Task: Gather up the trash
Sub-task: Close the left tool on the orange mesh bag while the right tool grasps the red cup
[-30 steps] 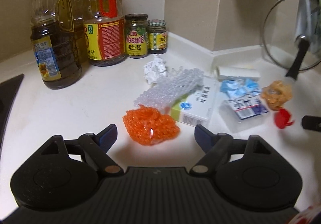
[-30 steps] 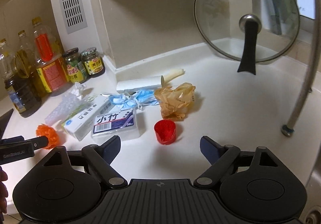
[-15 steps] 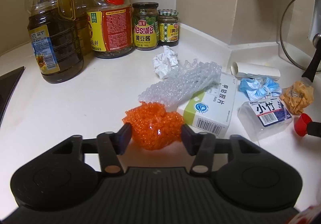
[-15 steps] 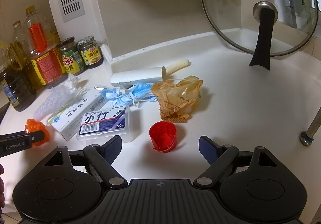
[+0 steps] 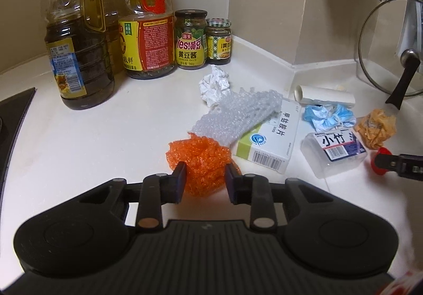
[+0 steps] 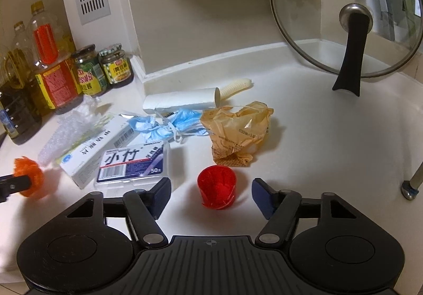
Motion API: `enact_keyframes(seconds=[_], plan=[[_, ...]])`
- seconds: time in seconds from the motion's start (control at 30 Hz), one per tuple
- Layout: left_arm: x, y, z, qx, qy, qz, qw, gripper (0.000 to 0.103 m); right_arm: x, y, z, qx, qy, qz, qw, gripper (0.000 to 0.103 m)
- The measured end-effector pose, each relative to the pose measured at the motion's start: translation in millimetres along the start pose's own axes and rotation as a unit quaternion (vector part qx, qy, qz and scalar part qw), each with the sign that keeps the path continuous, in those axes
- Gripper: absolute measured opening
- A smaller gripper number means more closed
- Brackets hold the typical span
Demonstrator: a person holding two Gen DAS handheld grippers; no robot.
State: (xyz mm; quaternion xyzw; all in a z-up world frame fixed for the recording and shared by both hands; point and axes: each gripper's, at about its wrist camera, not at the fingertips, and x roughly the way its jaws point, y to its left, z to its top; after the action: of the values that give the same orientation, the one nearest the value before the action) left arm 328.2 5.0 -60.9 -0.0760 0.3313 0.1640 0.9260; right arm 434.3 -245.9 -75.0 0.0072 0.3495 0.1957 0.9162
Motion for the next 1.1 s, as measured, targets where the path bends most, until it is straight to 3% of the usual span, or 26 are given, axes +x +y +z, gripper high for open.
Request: enact_keyframes(seconds=[0.23, 0.37, 0.8, 1.1], plan=[[-11.6, -1.4, -2.3, -0.003, -0.001, -0.007, 1.0, 0.028, 7.5, -3.4, -0.1, -0.009, 0.002, -0.003, 1.0, 0.051], [-15.2, -5.2, -3.0, -0.005, -0.001, -0.011, 0.9999, 0.028, 8.0, -4.8, -0.5, -0.011, 0.003, -0.003, 1.0, 0.034], [-32.0, -25.9, -8.6, 0.0, 0.001, -0.028, 0.9996, 0.028, -17.2, -6.4, -0.8, -0.019, -0.004, 0.008, 1.0, 0.034], [-59.3, -41.8, -20.3, -0.005, -0.005, -0.03, 0.9995, 0.028, -46.1, -2.0, -9.0, -0.034, -0.003, 0.043, 0.999, 0.034]])
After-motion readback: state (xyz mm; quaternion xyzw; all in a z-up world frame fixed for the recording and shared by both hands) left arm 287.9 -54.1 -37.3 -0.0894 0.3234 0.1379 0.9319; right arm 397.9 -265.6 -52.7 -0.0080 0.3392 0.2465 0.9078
